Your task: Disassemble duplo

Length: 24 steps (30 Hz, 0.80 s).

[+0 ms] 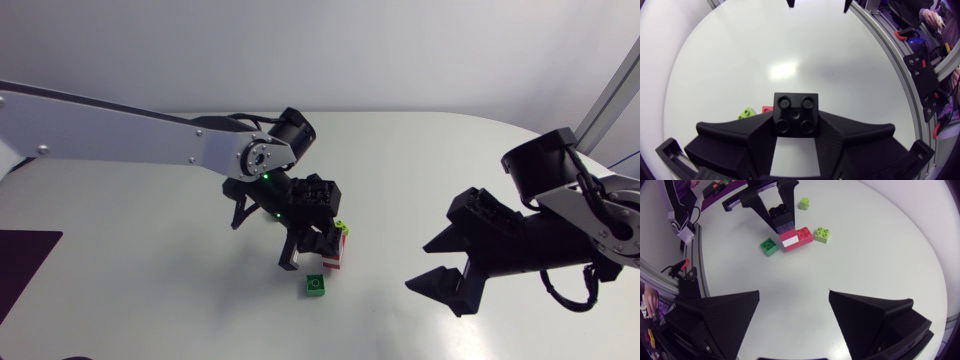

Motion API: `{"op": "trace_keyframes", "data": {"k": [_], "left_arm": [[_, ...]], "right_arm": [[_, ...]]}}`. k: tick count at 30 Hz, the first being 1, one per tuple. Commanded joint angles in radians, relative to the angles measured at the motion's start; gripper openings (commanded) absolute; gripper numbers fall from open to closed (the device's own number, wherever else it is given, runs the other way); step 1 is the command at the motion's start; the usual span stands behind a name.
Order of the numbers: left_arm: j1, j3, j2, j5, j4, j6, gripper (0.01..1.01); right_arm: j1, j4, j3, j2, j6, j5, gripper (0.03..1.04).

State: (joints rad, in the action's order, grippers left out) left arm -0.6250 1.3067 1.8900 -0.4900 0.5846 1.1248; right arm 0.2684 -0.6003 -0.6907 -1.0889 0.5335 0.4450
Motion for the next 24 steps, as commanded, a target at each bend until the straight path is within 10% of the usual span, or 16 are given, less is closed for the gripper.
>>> {"op": "trace_keyframes", "data": {"k": [1, 16, 24], "left_arm": [[0.011, -0.043, -0.089, -0.012, -0.039, -0.026, 0.338], [-0.222, -0.388, -0.401, 0.223, -0.413, -0.118, 0.338], [-0.249, -0.399, -0.456, 0.265, -0.454, -0.125, 0.338]], "right_arm": [[-0.005, -0.018, -0.055, -0.012, -0.043, 0.023, 1.00], [-0.228, -0.276, -0.382, -0.347, -0.115, 0.478, 0.93], [-0.201, -0.312, -0.420, -0.508, -0.110, 0.508, 0.93]]}}
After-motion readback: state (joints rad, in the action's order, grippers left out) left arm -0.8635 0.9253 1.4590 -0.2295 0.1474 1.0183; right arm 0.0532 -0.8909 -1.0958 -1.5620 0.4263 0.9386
